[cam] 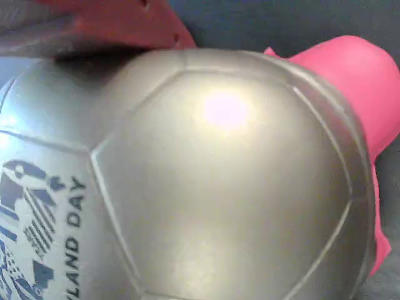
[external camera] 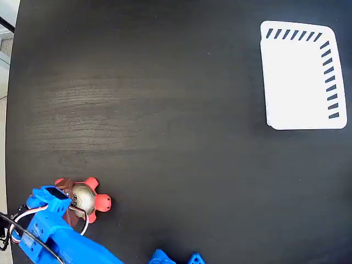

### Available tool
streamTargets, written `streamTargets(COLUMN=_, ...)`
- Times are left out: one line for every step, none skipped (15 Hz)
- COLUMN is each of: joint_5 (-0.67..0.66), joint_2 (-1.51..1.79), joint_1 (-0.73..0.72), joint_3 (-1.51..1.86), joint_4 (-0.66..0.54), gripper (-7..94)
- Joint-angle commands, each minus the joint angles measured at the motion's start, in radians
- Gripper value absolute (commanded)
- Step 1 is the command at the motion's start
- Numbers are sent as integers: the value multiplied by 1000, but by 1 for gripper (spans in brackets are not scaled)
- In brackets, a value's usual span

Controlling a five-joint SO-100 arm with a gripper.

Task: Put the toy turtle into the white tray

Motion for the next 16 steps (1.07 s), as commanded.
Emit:
streamTargets(joint_5=-66, joint_2=77, joint_1=34, joint_3=-81, joint_4=89, gripper=0)
streamTargets(joint_5=-115, joint_2=98, joint_1=64, joint_3=-124, joint_4=132, gripper=0)
streamTargets(joint_5=-163, joint_2=130, joint_1=103, joint_3=-163, joint_4=163, gripper=0)
streamTargets(joint_5=-209, joint_2=163, joint_1=141, joint_3=-199, joint_4=186, gripper=0)
streamTargets(joint_5=-253, joint_2=186, joint_1=176, joint_3=-244, joint_4=213, gripper=0)
streamTargets(joint_5=-290, joint_2=199, joint_1=209, joint_3=-293, joint_4=249, gripper=0)
streamTargets(joint_5=-321, joint_2=213, joint_1=238, joint_3=-342, joint_4=270, gripper=0)
streamTargets(joint_5=-351, joint_2=227, joint_1=267, joint_3=-388, joint_4=299, gripper=0)
streamTargets(joint_5=-379, joint_2=239, joint_1=293, joint_3=-433, joint_4=331, gripper=0)
streamTargets(joint_5=-405, joint_2=258, joint_1=316, joint_3=-462, joint_4=354, gripper=0)
streamTargets(joint_5=-431, joint_2=278, joint_1=337, joint_3=-477, joint_4=364, gripper=0)
streamTargets(joint_5=-466, joint_2=304, joint_1=362, joint_3=-479, joint_4=370, gripper=0)
streamTargets(joint_5=-509, joint_2=334, joint_1=391, joint_3=-479, joint_4=379, gripper=0)
streamTargets(joint_5=-558, joint_2=368, joint_1=431, joint_3=-480, joint_4=387, gripper=0)
streamTargets(joint_5=-609, joint_2=405, joint_1=480, joint_3=-486, joint_4=388, gripper=0)
streamTargets(joint_5=-664, joint_2=443, joint_1=538, joint_3=-502, joint_4=388, gripper=0)
